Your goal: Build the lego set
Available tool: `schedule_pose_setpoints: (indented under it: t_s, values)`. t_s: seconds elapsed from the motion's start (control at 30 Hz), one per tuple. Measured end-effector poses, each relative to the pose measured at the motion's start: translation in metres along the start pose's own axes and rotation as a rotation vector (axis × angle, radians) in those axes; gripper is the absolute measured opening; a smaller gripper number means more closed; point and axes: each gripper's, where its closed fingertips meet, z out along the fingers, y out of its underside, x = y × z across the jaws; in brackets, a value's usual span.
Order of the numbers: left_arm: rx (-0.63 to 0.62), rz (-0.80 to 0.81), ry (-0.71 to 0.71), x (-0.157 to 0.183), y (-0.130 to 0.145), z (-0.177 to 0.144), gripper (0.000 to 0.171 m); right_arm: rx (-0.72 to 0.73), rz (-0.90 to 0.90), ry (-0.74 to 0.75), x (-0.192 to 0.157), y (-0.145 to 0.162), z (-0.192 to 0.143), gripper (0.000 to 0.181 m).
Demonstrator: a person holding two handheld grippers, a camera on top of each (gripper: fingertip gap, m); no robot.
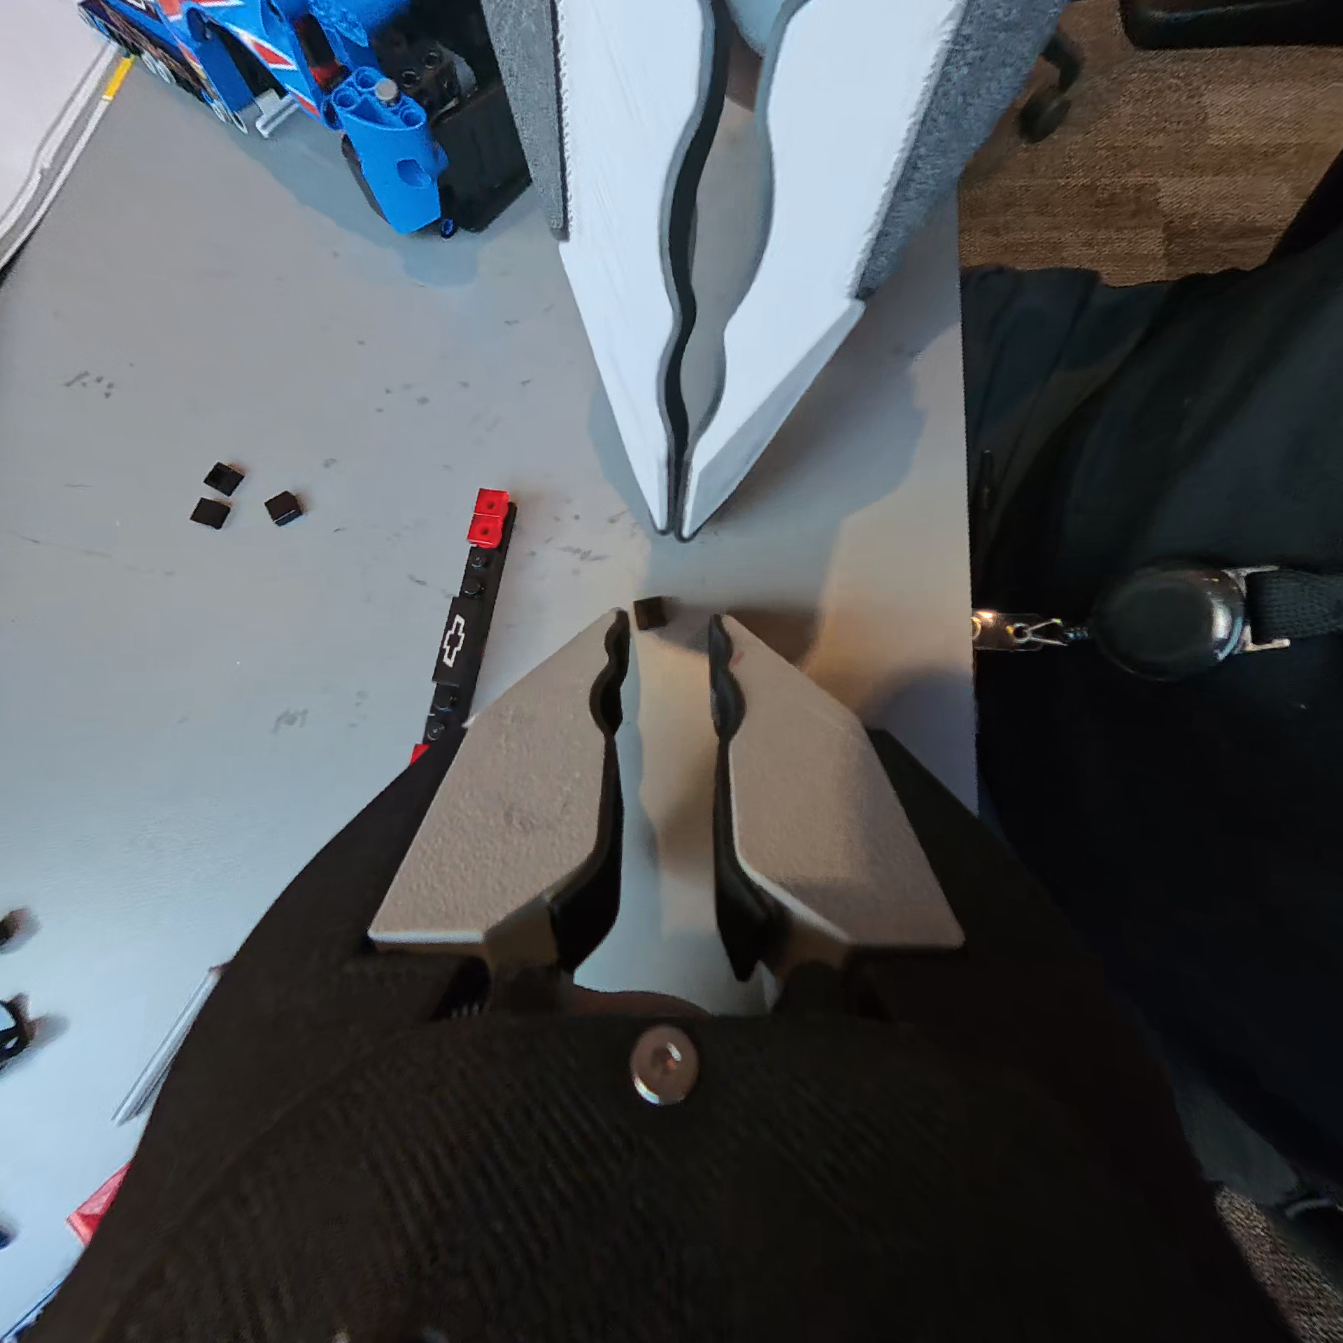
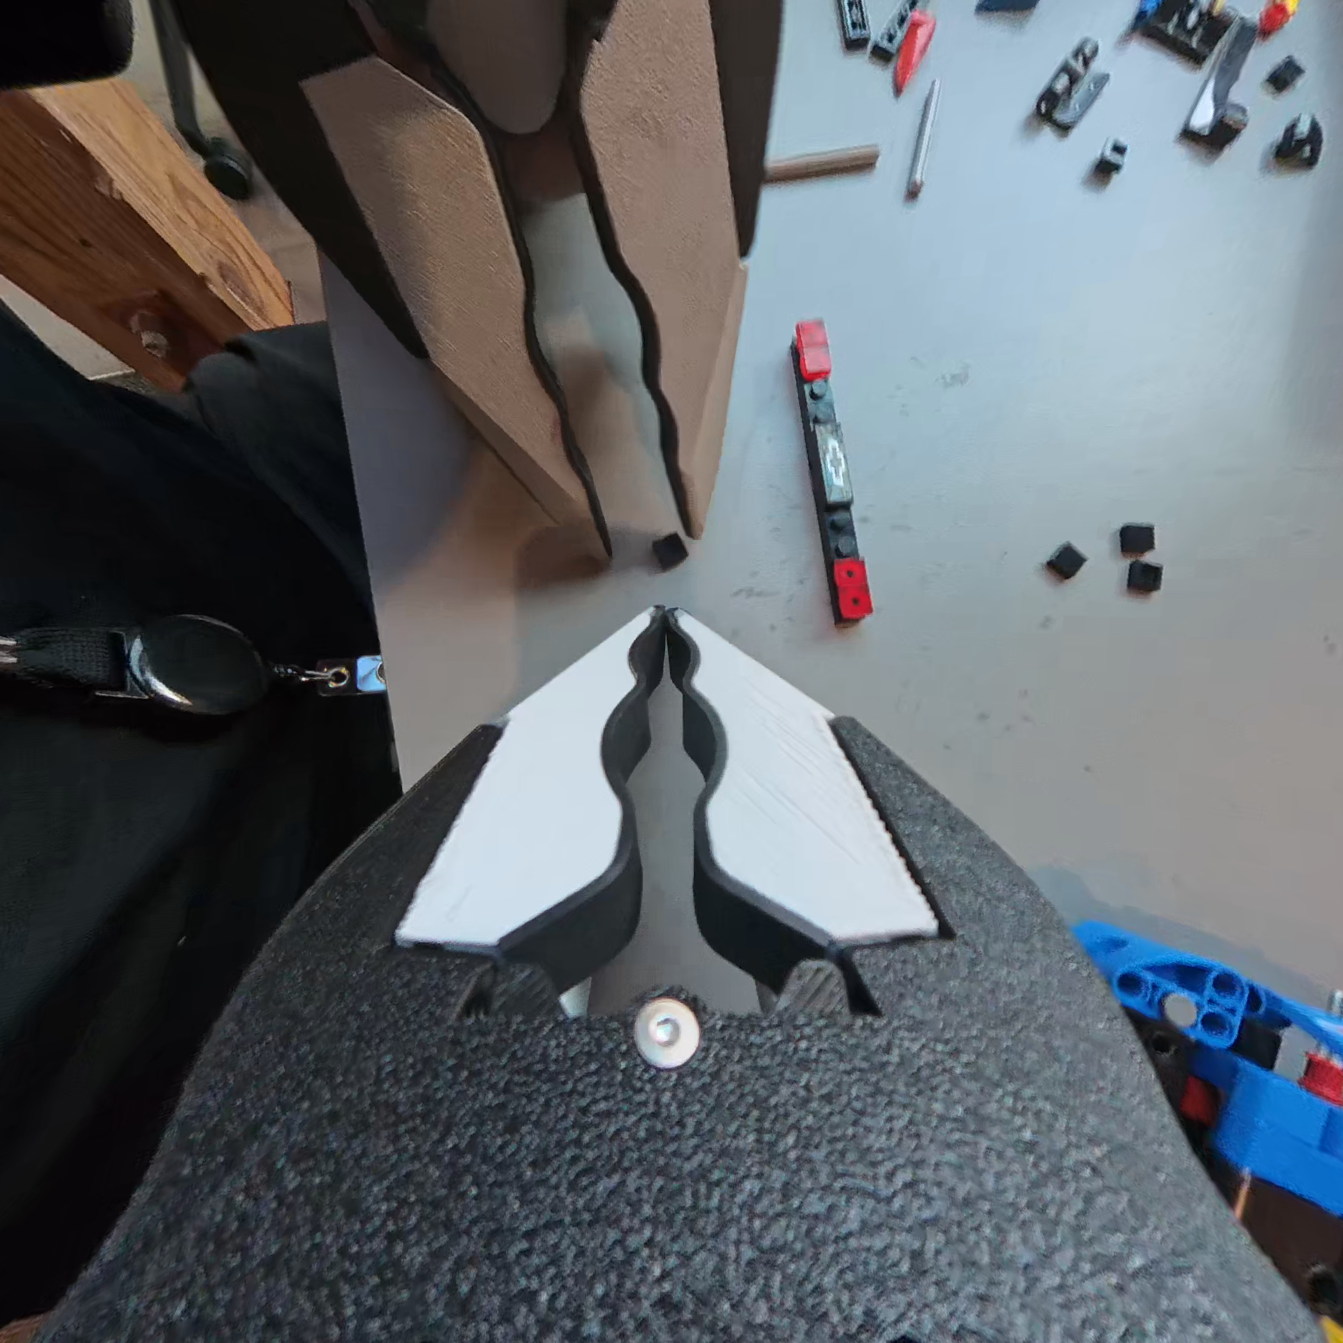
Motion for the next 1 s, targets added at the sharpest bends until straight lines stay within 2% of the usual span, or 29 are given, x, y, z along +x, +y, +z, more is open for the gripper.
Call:
schedule_pose_setpoints:
  t_s: [0.07, 0.17, 0.3, 0.43, 1.0]
  values:
    - [-0.015, 0.004, -0.008, -0.003, 0.002, -0.002, 0.028, 0.024, -0.053, -0.002, 0.000, -0.008, 0.002, 0.000]
    - [0.003, 0.035, -0.018, -0.005, 0.001, -0.012, 0.028, 0.013, -0.130, -0.015, 0.004, -0.010, 0.005, 0.009]
    - [0.019, 0.082, -0.099, -0.028, 0.002, -0.028, 0.029, 0.003, -0.270, -0.063, 0.005, -0.013, 0.008, 0.008]
    - [0.024, 0.067, -0.099, -0.046, 0.006, -0.032, 0.032, -0.043, -0.341, -0.111, 0.004, -0.012, 0.013, 0.010]
    - [0.043, 0.046, -0.102, -0.053, 0.011, -0.031, 0.035, -0.074, -0.368, -0.172, 0.000, -0.011, 0.020, 0.007]
